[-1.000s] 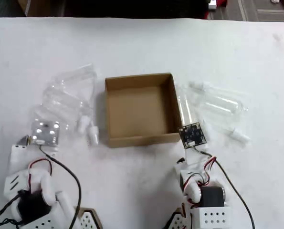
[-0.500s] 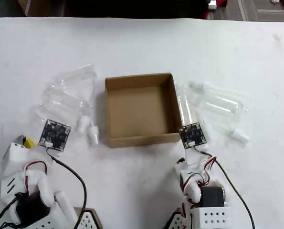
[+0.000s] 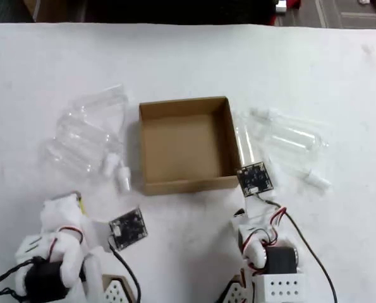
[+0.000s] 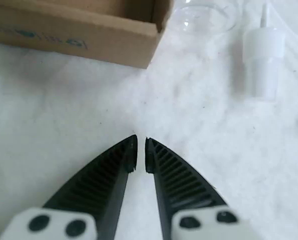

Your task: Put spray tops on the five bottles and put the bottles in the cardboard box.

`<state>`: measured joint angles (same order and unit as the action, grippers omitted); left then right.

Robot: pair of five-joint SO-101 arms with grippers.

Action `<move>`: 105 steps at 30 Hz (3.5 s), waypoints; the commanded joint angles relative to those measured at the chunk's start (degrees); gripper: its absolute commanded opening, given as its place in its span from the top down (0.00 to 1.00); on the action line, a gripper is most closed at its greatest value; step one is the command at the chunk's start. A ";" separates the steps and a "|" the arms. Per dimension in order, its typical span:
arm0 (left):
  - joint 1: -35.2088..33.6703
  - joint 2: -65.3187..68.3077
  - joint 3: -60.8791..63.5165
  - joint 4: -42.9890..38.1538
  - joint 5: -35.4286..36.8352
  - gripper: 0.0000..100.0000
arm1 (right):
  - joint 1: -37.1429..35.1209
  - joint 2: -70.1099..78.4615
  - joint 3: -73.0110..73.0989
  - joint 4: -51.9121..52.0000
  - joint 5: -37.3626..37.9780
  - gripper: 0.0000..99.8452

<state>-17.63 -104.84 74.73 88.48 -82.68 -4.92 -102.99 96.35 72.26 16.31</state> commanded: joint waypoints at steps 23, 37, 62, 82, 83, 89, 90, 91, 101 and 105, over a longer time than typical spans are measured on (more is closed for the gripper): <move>5.49 54.11 -44.92 10.37 -1.41 0.98 | 0.40 -0.13 0.53 0.40 0.26 0.98; 16.66 85.49 -62.77 -0.70 -0.88 0.98 | 0.48 -0.13 0.53 0.40 0.26 0.98; 12.88 127.34 -88.97 0.00 -12.66 0.82 | 0.13 -0.13 0.53 0.40 0.26 0.98; 13.67 141.49 -102.24 1.32 -15.56 0.81 | 0.13 -0.13 0.53 0.40 0.26 0.98; 13.67 141.58 -102.24 1.32 -15.56 0.81 | 0.13 -0.13 0.53 0.40 0.26 0.98; 13.76 142.02 -102.15 1.23 -16.18 0.81 | 0.13 -0.13 0.53 0.40 0.26 0.98; 13.76 142.02 -101.98 1.23 -17.41 0.81 | 0.13 -0.13 0.53 0.40 0.26 0.98; 13.76 142.02 -101.89 1.32 -18.20 0.82 | 0.13 -0.13 0.53 0.40 0.26 0.98; 13.85 142.20 -101.63 1.32 -18.81 0.82 | 0.13 -0.13 0.53 0.40 0.26 0.98; 13.85 142.29 -101.54 1.32 -19.08 0.85 | 0.13 -0.13 0.53 0.40 0.26 0.98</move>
<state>-4.00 37.93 -24.53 88.84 -100.88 -4.92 -102.99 96.35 72.26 16.31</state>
